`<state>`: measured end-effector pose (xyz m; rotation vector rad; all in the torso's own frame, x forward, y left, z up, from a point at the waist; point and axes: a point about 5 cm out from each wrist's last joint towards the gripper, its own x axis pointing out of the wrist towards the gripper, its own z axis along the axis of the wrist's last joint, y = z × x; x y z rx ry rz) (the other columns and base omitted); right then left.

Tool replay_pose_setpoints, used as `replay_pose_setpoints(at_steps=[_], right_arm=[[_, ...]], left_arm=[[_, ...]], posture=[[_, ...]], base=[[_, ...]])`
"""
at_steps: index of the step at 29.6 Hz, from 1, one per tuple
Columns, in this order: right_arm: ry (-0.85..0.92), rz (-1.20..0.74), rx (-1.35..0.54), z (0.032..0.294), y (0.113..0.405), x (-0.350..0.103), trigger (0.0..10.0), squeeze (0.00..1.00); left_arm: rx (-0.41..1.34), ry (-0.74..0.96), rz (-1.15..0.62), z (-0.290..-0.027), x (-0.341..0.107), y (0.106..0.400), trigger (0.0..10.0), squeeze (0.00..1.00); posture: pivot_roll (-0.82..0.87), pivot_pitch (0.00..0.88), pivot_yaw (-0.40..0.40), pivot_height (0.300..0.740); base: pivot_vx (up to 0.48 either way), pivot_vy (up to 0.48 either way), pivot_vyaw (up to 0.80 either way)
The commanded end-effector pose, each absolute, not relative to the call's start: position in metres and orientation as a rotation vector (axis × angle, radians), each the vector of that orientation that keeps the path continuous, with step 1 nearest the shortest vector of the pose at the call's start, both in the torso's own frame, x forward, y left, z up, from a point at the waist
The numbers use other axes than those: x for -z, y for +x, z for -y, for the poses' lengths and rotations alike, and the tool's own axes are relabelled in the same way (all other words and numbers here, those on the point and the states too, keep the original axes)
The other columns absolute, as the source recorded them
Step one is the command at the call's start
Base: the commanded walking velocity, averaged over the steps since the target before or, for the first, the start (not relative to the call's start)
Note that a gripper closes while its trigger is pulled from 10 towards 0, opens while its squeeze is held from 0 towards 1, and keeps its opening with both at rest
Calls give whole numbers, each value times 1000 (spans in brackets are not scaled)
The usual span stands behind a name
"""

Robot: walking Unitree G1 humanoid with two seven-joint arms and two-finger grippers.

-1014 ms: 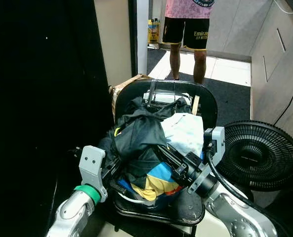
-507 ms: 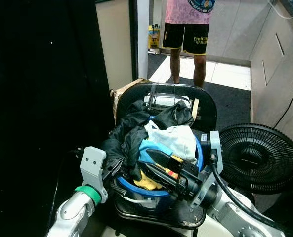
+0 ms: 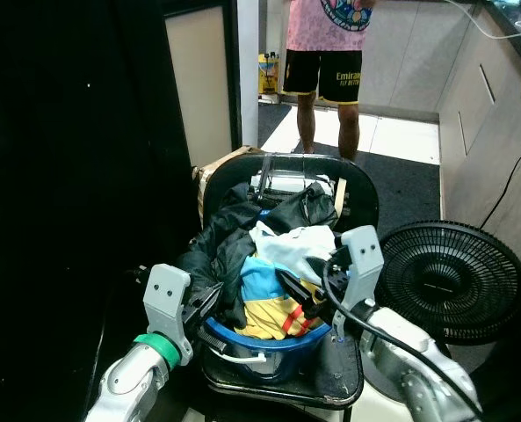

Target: Clothes washing

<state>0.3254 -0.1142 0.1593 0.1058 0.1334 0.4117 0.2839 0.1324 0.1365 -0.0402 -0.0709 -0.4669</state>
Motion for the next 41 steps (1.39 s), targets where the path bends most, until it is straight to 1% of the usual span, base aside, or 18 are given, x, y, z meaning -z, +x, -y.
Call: replay_pose_setpoints(at_steps=[1,4,7,10,11,15,16,17,19,20,22,25,32,34,37,38,39,41], right_arm=[[107,-136,-359,114,333,-154,10000,1000],[108,-135,-356,113,336,-153,10000,1000],[134,-100,-382,100,348,-162,10000,1000],[139,-87,-390,95,352,-166,10000,1000],[140,-70,-405,90,356,-171,10000,1000],[134,-51,-436,85,357,-176,10000,1000],[131,-27,-521,76,353,-181,10000,1000],[131,-27,-521,76,353,-181,10000,1000],[127,3,-696,63,341,-188,10000,1000],[127,3,-696,63,341,-188,10000,1000],[143,11,-783,58,332,-190,10000,1000],[144,15,-792,59,330,-189,10000,1000],[162,3,-760,69,326,-182,10000,1000],[163,-23,-740,74,324,-177,10000,1000],[209,-92,-622,95,321,-163,10000,1000],[209,-92,-622,95,321,-163,10000,1000],[243,-95,-584,102,320,-162,10000,1000],[243,-95,-584,102,320,-162,10000,1000]], left_arm=[[469,-36,46,-133,-131,282,10000,0],[469,-36,46,-133,-131,282,10000,0],[458,-32,45,-135,-131,281,10000,0],[453,-30,45,-136,-131,280,10000,0],[443,-29,44,-138,-131,279,10000,0],[431,-27,43,-139,-130,279,10000,0],[423,-26,43,-141,-130,278,10000,0],[423,-26,43,-141,-130,278,10000,0],[416,-26,44,-142,-130,277,10000,0],[416,-26,44,-142,-130,277,10000,0],[420,-28,44,-142,-130,277,10000,0],[423,-29,44,-142,-130,277,10000,0],[437,-32,45,-140,-130,277,10000,0],[440,-32,45,-140,-131,277,10000,0],[443,-34,45,-140,-131,276,10000,0],[443,-34,45,-140,-131,276,10000,0],[442,-37,44,-140,-131,276,10000,0],[442,-37,44,-140,-131,276,10000,0]], posture=[[-3,95,112,740],[-3,95,112,740],[9,111,102,740],[9,111,102,740],[13,114,97,740],[16,116,92,740],[17,116,90,740],[17,116,90,740],[16,113,89,740],[16,113,89,740],[14,111,91,740],[13,111,92,740],[9,110,95,740],[9,110,95,740],[11,110,91,740],[11,110,91,740],[9,111,92,740],[9,111,92,740]], base=[[0,0,0],[0,0,0],[0,0,0],[0,0,0],[0,0,0],[0,0,0],[0,0,0],[0,0,0],[0,0,0],[0,0,0],[0,0,0],[0,0,0],[0,0,0],[0,0,0],[0,0,0],[0,0,0],[0,0,0],[0,0,0]])
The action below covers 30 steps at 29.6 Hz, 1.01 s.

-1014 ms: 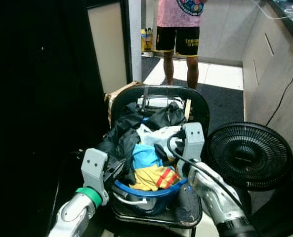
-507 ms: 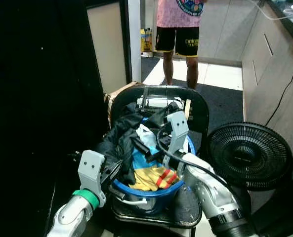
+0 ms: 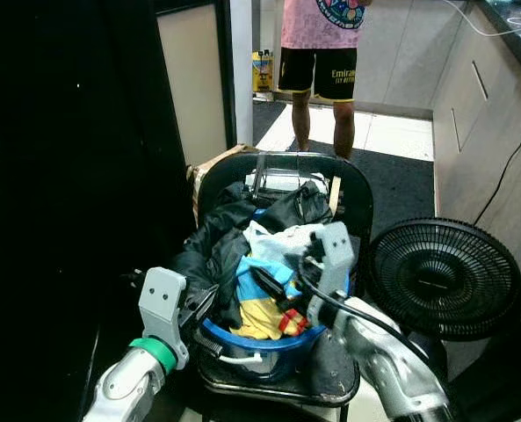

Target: Clothes washing

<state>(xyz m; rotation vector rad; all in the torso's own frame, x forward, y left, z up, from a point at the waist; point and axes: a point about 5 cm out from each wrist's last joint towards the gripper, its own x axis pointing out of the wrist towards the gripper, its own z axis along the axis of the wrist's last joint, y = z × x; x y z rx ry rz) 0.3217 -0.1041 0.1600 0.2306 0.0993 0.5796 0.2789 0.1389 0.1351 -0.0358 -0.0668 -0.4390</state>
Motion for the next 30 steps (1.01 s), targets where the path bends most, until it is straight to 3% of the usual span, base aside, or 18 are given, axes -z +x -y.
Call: replay_pose_setpoints(at_steps=[1,3,4,6,7,11,12,15,16,18,19,30], right_arm=[[266,-94,-557,109,318,-161,10000,1000],[281,-105,-523,116,316,-157,10000,1000],[285,-111,-514,118,315,-155,10000,631],[291,-118,-508,119,315,-154,10000,631],[291,-126,-498,119,315,-151,10000,0],[289,-144,-484,117,315,-146,10000,0],[283,-147,-487,116,315,-145,8510,0],[276,-149,-490,114,315,-145,8510,0],[271,-152,-494,113,314,-143,2353,0],[269,-154,-496,112,313,-143,2353,0],[269,-155,-499,112,313,-142,0,0],[265,-159,-507,109,311,-140,0,0]], left_arm=[[441,-38,43,-141,-131,276,10000,0],[440,-41,41,-140,-130,276,10000,0],[441,-42,40,-140,-130,276,10000,0],[442,-43,39,-140,-130,277,10000,0],[445,-43,39,-139,-130,277,10000,0],[451,-42,39,-139,-131,278,10000,0],[451,-41,39,-139,-131,278,10000,0],[452,-41,39,-139,-131,278,10000,0],[451,-41,39,-139,-131,278,10000,0],[451,-40,40,-139,-131,278,10000,0],[450,-39,40,-139,-131,278,10000,0],[450,-33,36,-139,-130,278,10000,0]], posture=[[7,112,94,740],[3,112,97,740],[3,113,100,740],[3,113,100,740],[3,112,103,740],[4,113,103,740],[4,112,103,740],[4,112,103,740],[6,109,101,740],[6,109,101,740],[6,106,101,740],[5,97,99,740]], base=[[0,0,0],[0,0,0],[0,0,0],[0,0,0],[0,0,0],[0,0,0],[0,0,0],[0,0,0],[0,0,0],[0,0,0],[0,0,0],[0,0,0]])
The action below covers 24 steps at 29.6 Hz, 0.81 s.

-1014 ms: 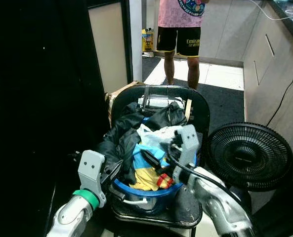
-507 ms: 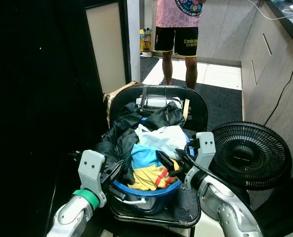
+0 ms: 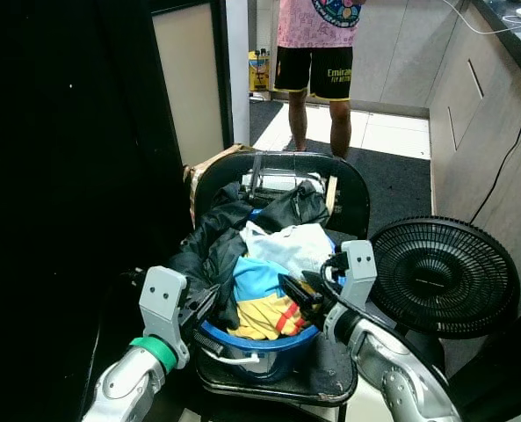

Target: Clothes washing

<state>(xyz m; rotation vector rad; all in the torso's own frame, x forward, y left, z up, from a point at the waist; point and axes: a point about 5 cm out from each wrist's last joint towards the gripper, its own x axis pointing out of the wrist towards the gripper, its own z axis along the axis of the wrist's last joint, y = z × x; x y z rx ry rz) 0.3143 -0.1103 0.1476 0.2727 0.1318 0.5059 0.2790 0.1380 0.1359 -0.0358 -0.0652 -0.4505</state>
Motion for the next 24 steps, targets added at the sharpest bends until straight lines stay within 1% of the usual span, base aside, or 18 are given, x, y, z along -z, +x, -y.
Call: replay_pose_setpoints(at_steps=[1,3,4,6,7,10,13,19,20,21,24], right_arm=[[265,-159,-507,109,311,-140,0,0],[259,-160,-508,108,311,-139,0,0],[255,-155,-507,107,311,-139,3490,0],[253,-151,-506,107,311,-139,3490,0],[286,-133,-514,105,312,-142,10000,1000],[310,-120,-520,104,313,-145,10000,1000],[322,-78,-556,95,318,-153,10000,1000],[328,-115,-532,90,325,-147,10000,1000],[330,-141,-522,87,328,-143,10000,745],[330,-161,-516,85,330,-140,10000,0],[320,-177,-526,80,331,-137,10000,0]], left_arm=[[450,-33,36,-139,-130,278,10000,0],[451,-31,36,-139,-130,278,10000,0],[452,-30,36,-139,-130,278,10000,0],[452,-29,35,-139,-130,278,10000,0],[453,-29,35,-139,-130,278,10000,0],[453,-28,35,-138,-130,278,10000,0],[454,-29,33,-138,-130,278,10000,0],[455,-28,29,-138,-129,277,10000,0],[454,-27,27,-138,-129,277,10000,0],[454,-27,26,-139,-129,276,10000,0],[449,-25,24,-140,-129,275,10000,0]], posture=[[5,97,99,740],[6,94,99,740],[6,94,99,740],[6,94,99,740],[5,93,101,740],[5,94,102,740],[8,102,103,740],[14,111,102,740],[21,115,99,740],[23,119,96,740],[23,119,96,740]], base=[[0,0,0],[0,0,0],[0,0,0],[0,0,0],[0,0,0],[0,0,0],[0,0,0],[0,0,0],[0,0,0],[0,0,0],[0,0,0]])
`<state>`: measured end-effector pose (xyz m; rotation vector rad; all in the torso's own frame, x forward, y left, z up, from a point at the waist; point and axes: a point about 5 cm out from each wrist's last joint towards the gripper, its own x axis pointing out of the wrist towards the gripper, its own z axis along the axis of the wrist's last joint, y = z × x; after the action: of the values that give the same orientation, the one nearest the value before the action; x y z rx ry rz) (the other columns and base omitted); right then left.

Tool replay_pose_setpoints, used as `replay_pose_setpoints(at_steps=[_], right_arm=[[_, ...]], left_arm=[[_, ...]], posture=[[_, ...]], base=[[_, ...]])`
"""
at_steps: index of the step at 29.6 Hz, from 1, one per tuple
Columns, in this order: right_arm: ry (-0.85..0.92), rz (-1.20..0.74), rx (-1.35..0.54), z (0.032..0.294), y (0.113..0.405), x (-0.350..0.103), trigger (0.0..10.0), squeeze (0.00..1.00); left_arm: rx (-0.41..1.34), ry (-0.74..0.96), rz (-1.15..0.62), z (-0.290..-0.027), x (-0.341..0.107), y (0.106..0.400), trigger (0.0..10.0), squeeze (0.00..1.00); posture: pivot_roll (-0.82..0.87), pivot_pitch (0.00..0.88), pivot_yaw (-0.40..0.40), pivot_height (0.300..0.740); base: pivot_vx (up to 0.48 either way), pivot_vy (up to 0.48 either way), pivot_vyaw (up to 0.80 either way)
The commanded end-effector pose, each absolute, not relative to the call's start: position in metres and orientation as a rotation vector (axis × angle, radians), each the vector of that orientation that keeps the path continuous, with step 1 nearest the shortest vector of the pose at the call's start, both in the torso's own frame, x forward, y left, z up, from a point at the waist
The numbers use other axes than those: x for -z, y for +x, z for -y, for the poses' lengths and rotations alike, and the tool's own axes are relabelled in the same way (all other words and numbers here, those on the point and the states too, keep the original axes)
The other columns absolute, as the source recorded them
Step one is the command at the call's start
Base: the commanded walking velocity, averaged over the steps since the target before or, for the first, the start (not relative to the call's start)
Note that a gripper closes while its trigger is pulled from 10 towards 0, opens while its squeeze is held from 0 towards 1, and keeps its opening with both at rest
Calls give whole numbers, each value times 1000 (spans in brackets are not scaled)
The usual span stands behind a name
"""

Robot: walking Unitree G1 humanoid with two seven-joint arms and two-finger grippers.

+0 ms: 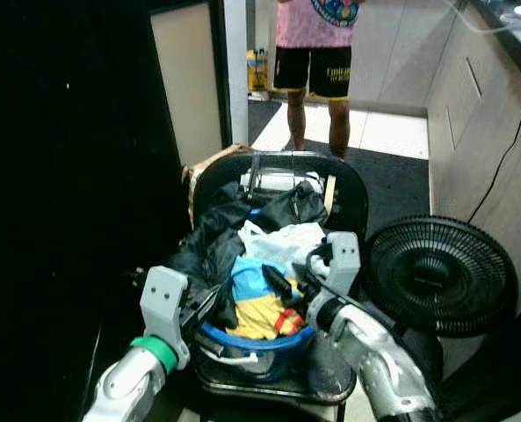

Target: Clothes washing

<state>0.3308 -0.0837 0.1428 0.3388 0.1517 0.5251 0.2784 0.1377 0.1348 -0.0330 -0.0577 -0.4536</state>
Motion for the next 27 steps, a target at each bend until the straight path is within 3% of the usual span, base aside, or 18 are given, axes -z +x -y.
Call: replay_pose_setpoints(at_steps=[1,5,8,22,24,25,27], right_arm=[[320,-177,-526,80,331,-137,10000,0],[162,-171,-562,75,329,-132,10000,0],[-151,-76,-638,67,323,-131,10000,0],[-264,64,-735,59,312,-139,10000,0],[-264,78,-738,60,312,-140,9529,0],[-272,84,-745,60,312,-140,5451,0],[-278,88,-749,60,311,-140,5451,0]], left_arm=[[449,-25,24,-140,-129,275,10000,0],[444,-25,19,-142,-128,274,10000,0],[443,-26,17,-142,-128,273,10000,0],[446,-26,19,-142,-128,273,10000,0],[448,-26,19,-141,-128,274,10000,0],[449,-25,19,-141,-128,274,10000,0],[449,-25,20,-141,-128,274,10000,0]], posture=[[23,119,96,740],[25,123,92,740],[22,122,93,740],[19,121,96,740],[18,119,98,740],[19,119,98,740],[19,119,98,740]], base=[[0,0,0],[0,0,0],[0,0,0],[0,0,0],[0,0,0],[0,0,0],[0,0,0]])
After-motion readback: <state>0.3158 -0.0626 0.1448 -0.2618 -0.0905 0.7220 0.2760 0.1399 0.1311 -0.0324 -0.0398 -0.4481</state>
